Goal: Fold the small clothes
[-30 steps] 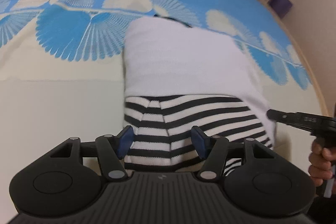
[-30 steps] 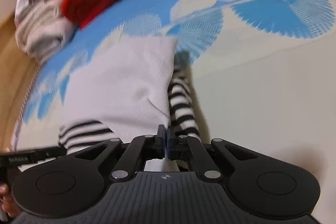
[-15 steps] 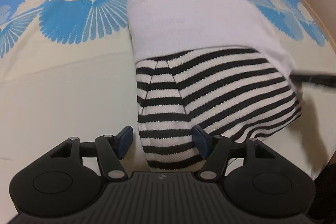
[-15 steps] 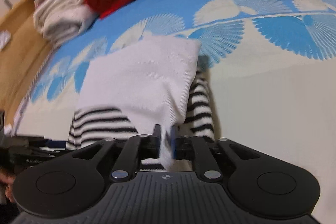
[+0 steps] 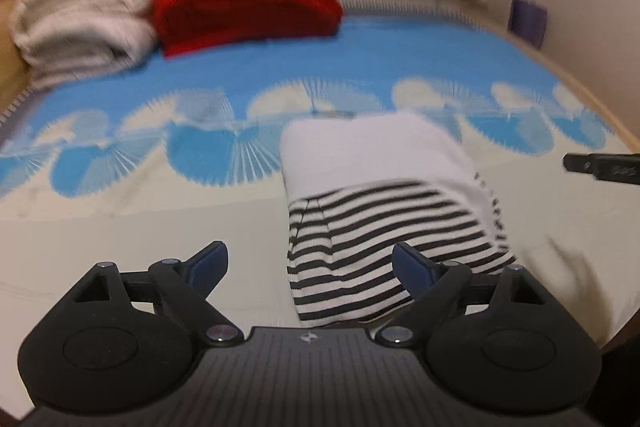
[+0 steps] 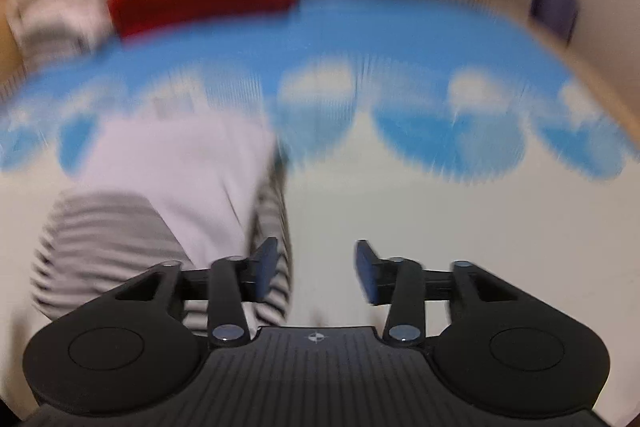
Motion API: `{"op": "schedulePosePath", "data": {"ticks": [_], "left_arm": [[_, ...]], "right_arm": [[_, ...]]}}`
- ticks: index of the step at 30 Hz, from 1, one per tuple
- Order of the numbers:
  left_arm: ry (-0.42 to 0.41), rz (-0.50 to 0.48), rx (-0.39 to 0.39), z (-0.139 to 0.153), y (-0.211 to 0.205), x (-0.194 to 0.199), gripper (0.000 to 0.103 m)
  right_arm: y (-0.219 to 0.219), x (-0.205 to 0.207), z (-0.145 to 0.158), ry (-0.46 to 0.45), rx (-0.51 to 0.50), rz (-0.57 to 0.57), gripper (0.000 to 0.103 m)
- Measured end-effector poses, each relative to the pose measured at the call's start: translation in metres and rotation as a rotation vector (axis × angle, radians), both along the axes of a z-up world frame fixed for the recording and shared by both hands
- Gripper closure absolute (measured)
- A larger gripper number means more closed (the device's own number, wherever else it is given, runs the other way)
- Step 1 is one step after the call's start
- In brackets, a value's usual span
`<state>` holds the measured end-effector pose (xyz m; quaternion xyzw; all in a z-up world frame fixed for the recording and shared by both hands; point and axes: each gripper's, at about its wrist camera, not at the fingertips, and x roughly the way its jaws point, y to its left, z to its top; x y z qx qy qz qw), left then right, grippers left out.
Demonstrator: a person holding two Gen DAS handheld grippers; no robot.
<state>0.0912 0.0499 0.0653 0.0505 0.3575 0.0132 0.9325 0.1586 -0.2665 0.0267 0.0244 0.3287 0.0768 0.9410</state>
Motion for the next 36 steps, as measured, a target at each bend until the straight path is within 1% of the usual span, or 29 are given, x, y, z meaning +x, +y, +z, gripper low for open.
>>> {"op": "schedulePosePath", "data": {"ticks": [1,2,4,5,6,7,8,9,10,11,12,14,17,19,21,23,25,32,36], "left_arm": [[-0.022,0.013,0.002,0.003,-0.006,-0.011,0.011],[-0.028,0.024,-0.005,0.005,-0.011,-0.021,0.011],[-0.015,0.04,-0.045,0.002,-0.021,-0.036,0.01],[-0.005,0.04,-0.069,-0.003,-0.024,-0.042,0.01],[0.008,0.029,-0.085,-0.013,-0.027,-0.047,0.01],[0.028,0.015,-0.078,-0.023,-0.032,-0.05,0.01],[0.06,0.016,-0.049,-0.033,-0.035,-0.052,0.01],[0.102,0.047,-0.015,-0.04,-0.038,-0.048,0.01],[0.109,0.087,-0.037,-0.041,-0.036,-0.046,0.01],[0.094,0.1,-0.068,-0.038,-0.034,-0.045,0.01],[0.074,0.109,-0.077,-0.035,-0.033,-0.043,0.01],[0.051,0.132,-0.055,-0.034,-0.034,-0.042,0.01],[0.068,0.14,-0.092,-0.034,-0.034,-0.042,0.01],[0.079,0.137,-0.099,-0.034,-0.035,-0.043,0.009],[0.083,0.129,-0.092,-0.035,-0.039,-0.043,0.009],[0.084,0.136,-0.089,-0.038,-0.036,-0.039,0.009],[0.08,0.142,-0.085,-0.04,-0.037,-0.037,0.009],[0.055,0.139,-0.076,-0.042,-0.042,-0.034,0.009],[0.065,0.13,-0.07,-0.045,-0.045,-0.032,0.009]], "right_arm": [[0.0,-0.021,0.013,-0.06,0.007,-0.001,0.031],[0.002,-0.038,0.02,-0.101,0.006,0.001,0.025],[0.006,-0.073,0.028,-0.156,0.012,0.01,0.022],[0.009,-0.087,0.028,-0.161,0.022,0.021,0.022],[0.012,-0.099,0.025,-0.154,0.034,0.033,0.022],[0.016,-0.111,0.019,-0.131,0.053,0.045,0.022],[0.02,-0.119,0.012,-0.09,0.079,0.055,0.022],[0.022,-0.123,0.008,-0.05,0.1,0.064,0.022],[0.025,-0.126,0.003,-0.01,0.114,0.074,0.022],[0.029,-0.129,0.0,0.011,0.118,0.077,0.022],[0.034,-0.131,-0.001,0.014,0.112,0.078,0.022],[0.044,-0.129,-0.003,0.007,0.071,0.089,0.022],[0.053,-0.126,-0.004,-0.025,0.01,0.072,0.022],[0.054,-0.12,-0.007,-0.006,0.021,0.047,0.022],[0.056,-0.111,-0.012,0.024,0.062,0.029,0.022],[0.059,-0.106,-0.018,0.039,0.086,0.036,0.022],[0.065,-0.103,-0.02,0.044,0.069,0.052,0.022],[0.083,-0.102,-0.015,0.005,0.043,0.098,0.022],[0.089,-0.103,-0.014,-0.006,0.019,0.129,0.022]]}}
